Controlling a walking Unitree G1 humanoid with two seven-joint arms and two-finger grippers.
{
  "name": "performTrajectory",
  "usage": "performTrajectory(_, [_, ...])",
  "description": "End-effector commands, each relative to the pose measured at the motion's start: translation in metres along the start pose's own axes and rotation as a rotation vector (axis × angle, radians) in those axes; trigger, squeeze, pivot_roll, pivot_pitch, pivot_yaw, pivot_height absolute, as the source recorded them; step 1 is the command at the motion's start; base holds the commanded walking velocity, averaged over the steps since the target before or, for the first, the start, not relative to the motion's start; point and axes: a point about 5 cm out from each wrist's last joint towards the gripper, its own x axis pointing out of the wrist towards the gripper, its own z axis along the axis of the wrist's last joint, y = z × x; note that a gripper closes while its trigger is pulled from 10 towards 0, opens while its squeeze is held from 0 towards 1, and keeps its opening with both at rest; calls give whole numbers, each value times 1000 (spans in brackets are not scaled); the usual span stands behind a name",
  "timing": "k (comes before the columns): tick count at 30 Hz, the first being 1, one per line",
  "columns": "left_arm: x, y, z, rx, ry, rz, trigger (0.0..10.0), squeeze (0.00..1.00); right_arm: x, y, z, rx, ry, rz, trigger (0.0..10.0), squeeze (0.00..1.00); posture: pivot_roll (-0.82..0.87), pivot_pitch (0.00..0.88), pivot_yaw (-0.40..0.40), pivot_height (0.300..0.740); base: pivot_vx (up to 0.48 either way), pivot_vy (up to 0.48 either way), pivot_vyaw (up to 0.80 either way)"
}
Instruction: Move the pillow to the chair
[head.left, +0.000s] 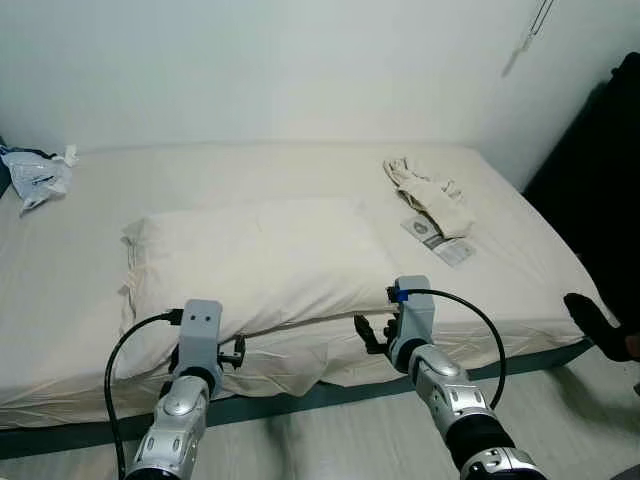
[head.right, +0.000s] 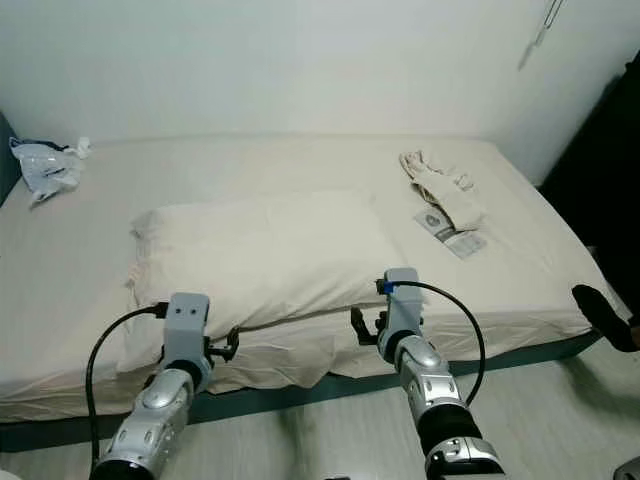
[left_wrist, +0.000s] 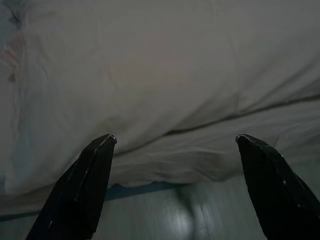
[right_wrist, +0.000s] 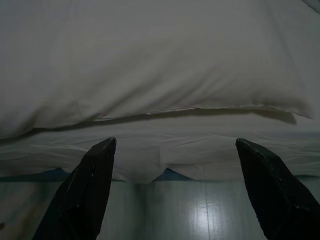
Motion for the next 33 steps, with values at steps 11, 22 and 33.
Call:
performTrajectory(11, [-2,-5,0,-31,-15,-18,10000,0,-1,-3,-1,9,-8,-5,10000,0,-25,107,-74,740,329,0,0])
performTrajectory(22, [-2,-3,0,-23,-24,4,10000,0,-2,-4,-2,4,-11,-7,10000,0,-26,98,-68,740,162,0,0])
performTrajectory(33, [-2,-2,1,-29,-44,21,10000,0,-2,-4,-4,-14,-7,-4,10000,0,-30,92,-72,740,0,0,0])
